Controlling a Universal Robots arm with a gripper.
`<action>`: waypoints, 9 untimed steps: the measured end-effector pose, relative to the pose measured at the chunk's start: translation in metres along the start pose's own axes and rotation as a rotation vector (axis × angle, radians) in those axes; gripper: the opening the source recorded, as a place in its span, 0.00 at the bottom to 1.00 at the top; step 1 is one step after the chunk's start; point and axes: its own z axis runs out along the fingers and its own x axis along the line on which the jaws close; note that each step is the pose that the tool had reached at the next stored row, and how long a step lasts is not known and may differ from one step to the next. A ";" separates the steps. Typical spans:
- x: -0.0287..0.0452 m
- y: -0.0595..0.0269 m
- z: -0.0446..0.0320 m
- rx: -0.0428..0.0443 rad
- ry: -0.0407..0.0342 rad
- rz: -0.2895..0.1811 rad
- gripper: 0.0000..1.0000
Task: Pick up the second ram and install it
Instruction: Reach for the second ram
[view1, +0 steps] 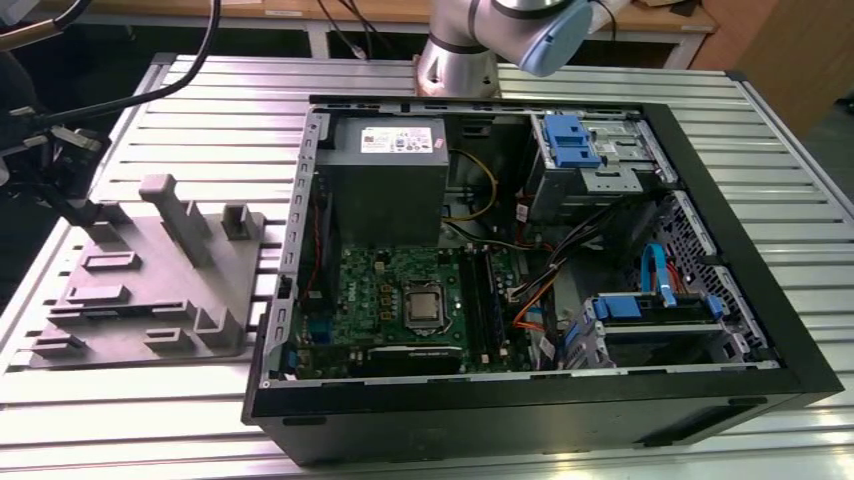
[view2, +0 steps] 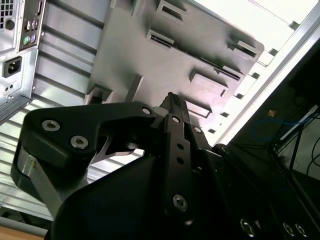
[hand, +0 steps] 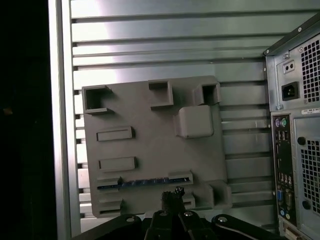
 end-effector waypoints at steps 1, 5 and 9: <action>0.0008 -0.0005 0.0013 0.0000 0.0000 0.000 0.10; 0.0037 -0.0025 0.0067 -0.0001 0.0000 0.000 0.10; 0.0068 -0.0046 0.0124 0.0000 0.0002 0.000 0.10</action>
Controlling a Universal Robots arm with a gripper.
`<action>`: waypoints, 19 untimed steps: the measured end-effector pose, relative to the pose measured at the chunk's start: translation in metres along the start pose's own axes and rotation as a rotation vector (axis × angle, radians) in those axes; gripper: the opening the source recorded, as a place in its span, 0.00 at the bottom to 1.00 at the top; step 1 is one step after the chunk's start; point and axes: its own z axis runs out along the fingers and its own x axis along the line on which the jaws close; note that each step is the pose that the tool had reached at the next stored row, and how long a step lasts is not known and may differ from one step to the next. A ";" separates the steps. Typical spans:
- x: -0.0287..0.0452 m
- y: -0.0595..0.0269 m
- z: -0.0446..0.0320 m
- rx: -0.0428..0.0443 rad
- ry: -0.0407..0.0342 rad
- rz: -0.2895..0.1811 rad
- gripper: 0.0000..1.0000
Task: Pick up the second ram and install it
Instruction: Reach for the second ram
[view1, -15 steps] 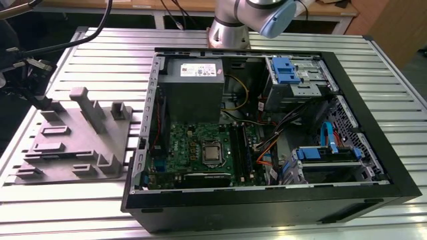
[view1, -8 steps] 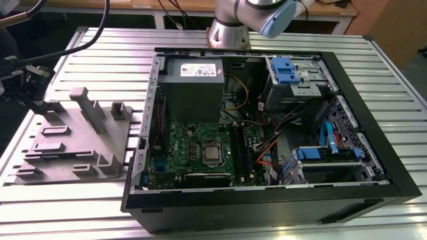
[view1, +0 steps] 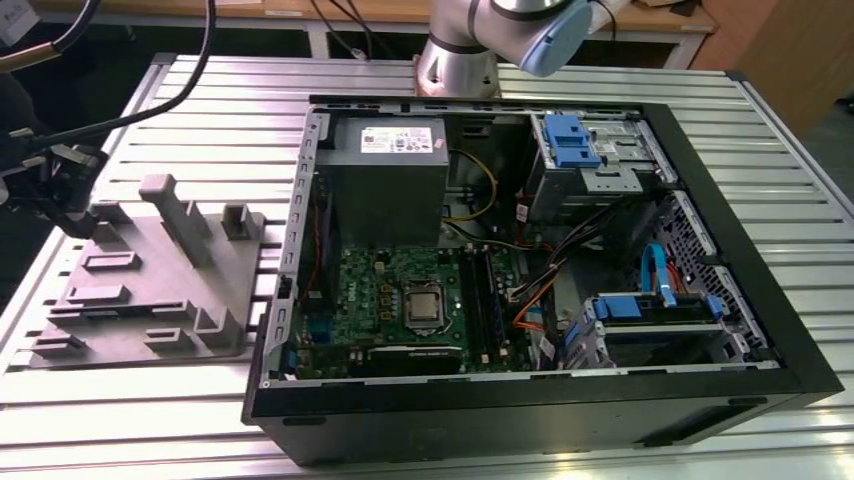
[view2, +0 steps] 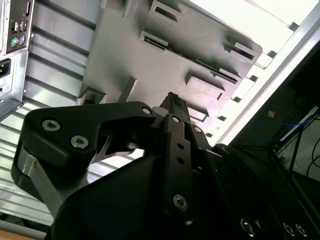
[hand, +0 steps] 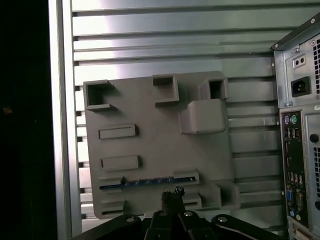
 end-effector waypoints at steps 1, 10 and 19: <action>0.0009 -0.0004 0.0015 0.0000 0.0000 0.000 0.10; 0.0061 -0.0032 0.0146 0.0001 0.0009 0.000 0.10; 0.0086 -0.0040 0.0248 0.0004 0.0019 0.000 0.10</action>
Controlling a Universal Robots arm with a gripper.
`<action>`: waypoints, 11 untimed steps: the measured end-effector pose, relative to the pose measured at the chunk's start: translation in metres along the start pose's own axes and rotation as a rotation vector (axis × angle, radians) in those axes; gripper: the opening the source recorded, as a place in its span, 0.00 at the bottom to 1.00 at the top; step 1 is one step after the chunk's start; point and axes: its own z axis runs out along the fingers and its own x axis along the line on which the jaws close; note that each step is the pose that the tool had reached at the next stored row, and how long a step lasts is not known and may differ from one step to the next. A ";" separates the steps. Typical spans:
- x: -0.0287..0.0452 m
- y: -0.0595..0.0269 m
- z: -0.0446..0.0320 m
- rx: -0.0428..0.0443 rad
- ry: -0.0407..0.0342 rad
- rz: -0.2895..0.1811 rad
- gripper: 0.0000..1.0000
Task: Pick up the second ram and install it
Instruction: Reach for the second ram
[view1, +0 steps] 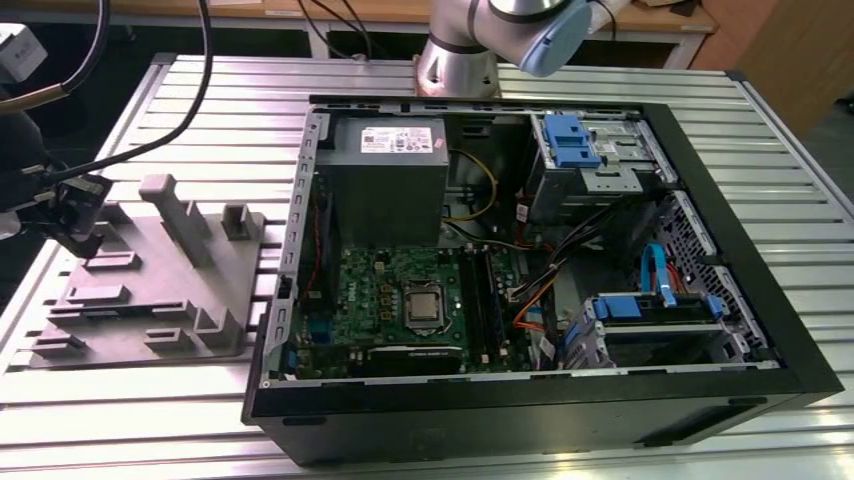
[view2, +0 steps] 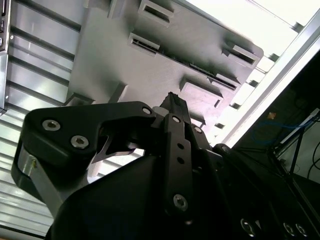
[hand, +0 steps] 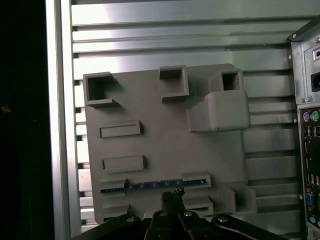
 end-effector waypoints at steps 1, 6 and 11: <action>0.0000 0.0000 0.0001 0.0000 -0.0001 0.000 0.10; 0.0000 0.0001 0.0016 -0.0003 -0.0003 0.000 0.10; 0.0002 0.0000 0.0058 -0.0001 -0.0001 0.000 0.10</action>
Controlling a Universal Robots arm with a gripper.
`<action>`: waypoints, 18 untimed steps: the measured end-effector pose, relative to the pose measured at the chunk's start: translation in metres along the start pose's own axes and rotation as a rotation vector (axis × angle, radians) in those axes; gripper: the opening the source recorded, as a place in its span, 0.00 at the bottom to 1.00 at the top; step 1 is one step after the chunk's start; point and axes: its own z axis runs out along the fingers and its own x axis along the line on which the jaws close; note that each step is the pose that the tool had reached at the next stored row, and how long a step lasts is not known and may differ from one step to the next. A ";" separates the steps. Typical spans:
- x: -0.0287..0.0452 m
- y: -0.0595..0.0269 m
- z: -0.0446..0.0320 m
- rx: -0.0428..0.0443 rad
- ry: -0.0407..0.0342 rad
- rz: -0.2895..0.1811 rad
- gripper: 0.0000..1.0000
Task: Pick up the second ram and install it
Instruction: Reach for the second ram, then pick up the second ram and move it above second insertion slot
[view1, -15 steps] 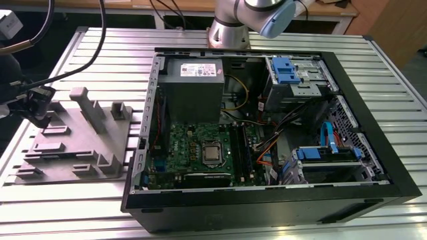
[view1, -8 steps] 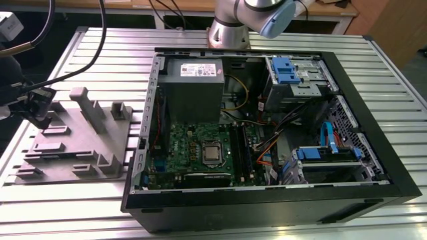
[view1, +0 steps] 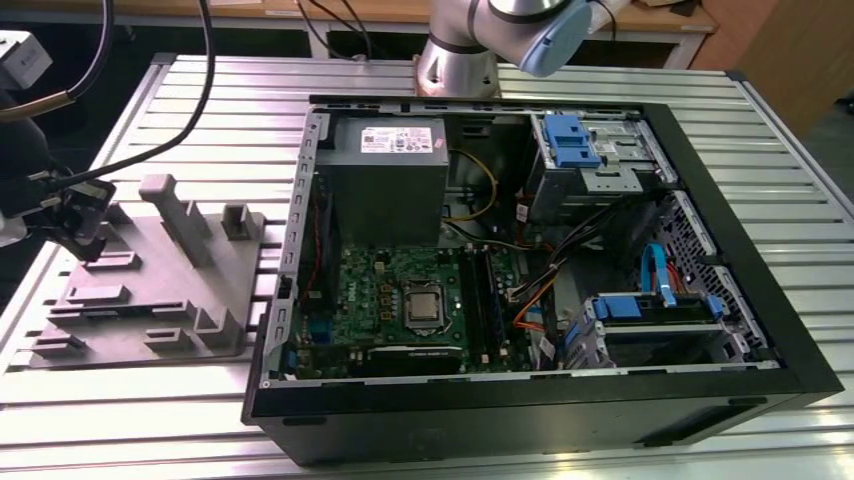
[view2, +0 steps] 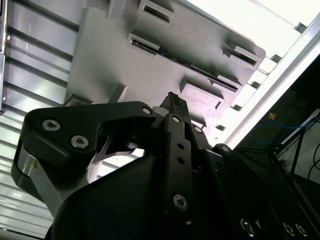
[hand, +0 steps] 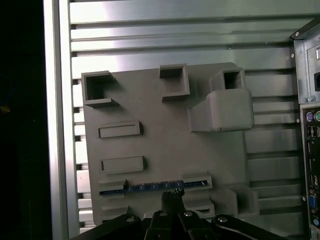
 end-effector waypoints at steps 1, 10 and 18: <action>0.0000 0.0000 0.0000 0.0001 0.0001 0.000 0.10; 0.0000 0.0000 0.0007 -0.0001 -0.0001 0.000 0.10; 0.0001 0.0000 0.0017 0.0000 0.0007 -0.019 0.10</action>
